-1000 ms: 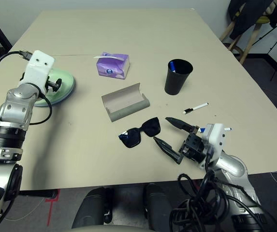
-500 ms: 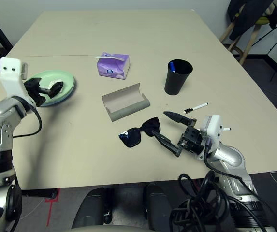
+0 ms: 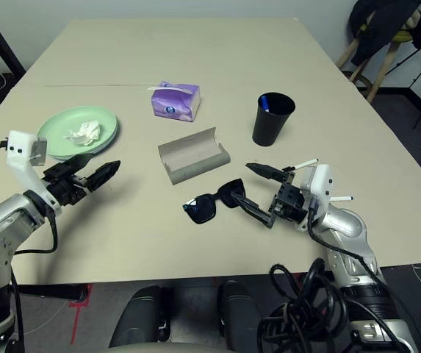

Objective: Organize and tidy the items on the table.

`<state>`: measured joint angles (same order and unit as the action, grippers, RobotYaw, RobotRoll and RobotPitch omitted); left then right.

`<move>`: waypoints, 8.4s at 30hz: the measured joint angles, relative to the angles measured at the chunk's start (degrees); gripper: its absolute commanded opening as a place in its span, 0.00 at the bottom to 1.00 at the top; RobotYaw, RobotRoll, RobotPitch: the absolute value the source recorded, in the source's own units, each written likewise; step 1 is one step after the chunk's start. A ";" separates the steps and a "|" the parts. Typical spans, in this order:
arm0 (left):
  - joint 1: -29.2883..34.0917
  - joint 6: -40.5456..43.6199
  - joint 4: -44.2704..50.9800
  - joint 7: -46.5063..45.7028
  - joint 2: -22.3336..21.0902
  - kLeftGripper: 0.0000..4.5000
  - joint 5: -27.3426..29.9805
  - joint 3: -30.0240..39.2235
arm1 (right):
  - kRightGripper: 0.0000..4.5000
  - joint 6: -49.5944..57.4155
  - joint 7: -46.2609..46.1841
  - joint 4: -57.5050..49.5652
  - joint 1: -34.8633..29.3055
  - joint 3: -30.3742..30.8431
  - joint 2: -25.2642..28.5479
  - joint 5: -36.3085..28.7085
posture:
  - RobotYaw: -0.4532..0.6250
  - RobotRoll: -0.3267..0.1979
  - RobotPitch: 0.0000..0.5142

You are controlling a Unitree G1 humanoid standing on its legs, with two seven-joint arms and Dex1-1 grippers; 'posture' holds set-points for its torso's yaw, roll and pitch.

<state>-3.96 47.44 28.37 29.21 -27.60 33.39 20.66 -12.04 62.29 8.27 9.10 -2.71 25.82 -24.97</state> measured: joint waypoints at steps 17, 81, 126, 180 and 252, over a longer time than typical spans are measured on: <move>3.57 -12.96 -1.75 11.82 -10.52 0.99 -2.92 -5.85 | 1.00 -0.34 2.33 1.43 1.72 0.00 0.28 0.16 | 0.53 0.62 0.17; 4.33 -37.81 -13.44 35.55 -15.10 0.99 -5.12 -14.24 | 1.00 33.18 -0.72 -14.82 8.55 1.67 20.59 0.71 | 0.53 0.62 0.19; 2.68 -31.40 -6.54 29.87 -13.01 0.99 -1.29 -12.83 | 1.00 32.32 23.29 -9.77 45.18 32.51 18.15 24.74 | 0.59 0.62 0.20; 3.18 -31.79 -6.03 27.34 -11.58 0.99 -1.64 -14.01 | 1.00 25.46 28.48 -8.37 42.32 38.57 10.25 45.54 | 0.62 0.62 0.21; 2.79 -30.03 -4.58 25.87 -11.39 1.00 -1.86 -15.70 | 0.27 32.58 24.06 -15.56 37.50 39.84 10.64 52.16 | 0.61 0.62 0.27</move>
<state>-1.17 17.40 23.79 55.09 -38.99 31.52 4.97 20.54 86.34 -7.29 46.60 37.12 36.45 27.18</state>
